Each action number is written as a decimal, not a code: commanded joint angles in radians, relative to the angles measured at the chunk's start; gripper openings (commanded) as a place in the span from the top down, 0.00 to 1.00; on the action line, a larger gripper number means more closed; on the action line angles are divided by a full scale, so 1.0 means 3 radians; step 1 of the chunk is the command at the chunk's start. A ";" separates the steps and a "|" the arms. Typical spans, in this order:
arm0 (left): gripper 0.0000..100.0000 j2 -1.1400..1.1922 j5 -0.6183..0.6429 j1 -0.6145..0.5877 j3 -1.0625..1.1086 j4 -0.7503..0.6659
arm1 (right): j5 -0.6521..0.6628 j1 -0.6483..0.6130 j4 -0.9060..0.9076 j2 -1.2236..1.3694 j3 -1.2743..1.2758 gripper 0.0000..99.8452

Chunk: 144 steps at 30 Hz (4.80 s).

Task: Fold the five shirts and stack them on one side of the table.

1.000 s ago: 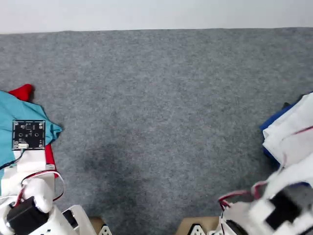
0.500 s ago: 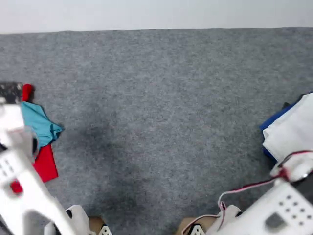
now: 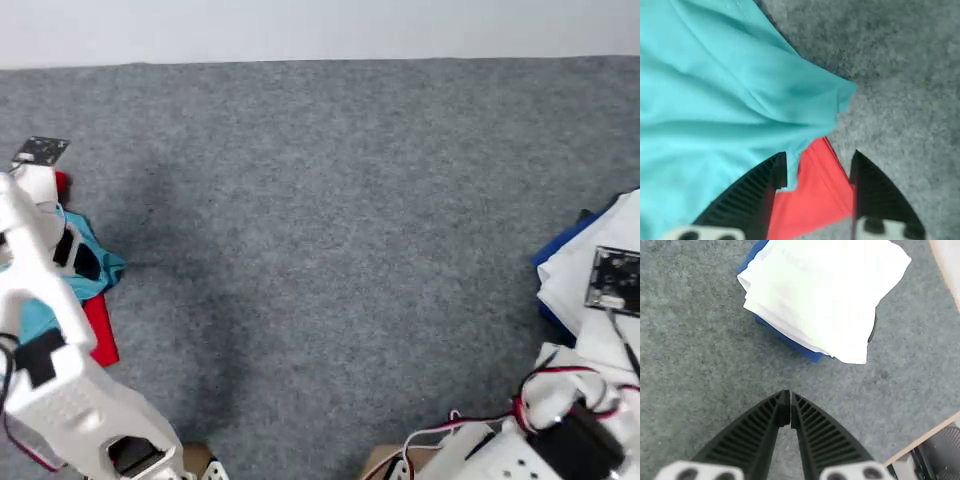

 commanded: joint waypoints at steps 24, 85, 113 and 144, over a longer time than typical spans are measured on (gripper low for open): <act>1.00 0.1048 0.0215 0.0849 -0.2166 0.0655 | 0.0031 -0.0018 -0.0054 -0.0054 0.0015 0.99; 0.80 -0.0747 0.1678 0.2941 -0.2514 0.0660 | 0.0220 0.0621 -0.0049 -0.0054 0.0266 0.99; 0.83 -0.2956 0.0946 -0.1217 -0.0207 0.0650 | -0.0972 -0.3956 0.0586 0.2391 -0.1478 0.99; 0.86 -0.2972 0.0757 -0.2179 0.0156 0.0655 | -0.0179 -0.6334 -0.0427 0.5189 -0.2665 0.76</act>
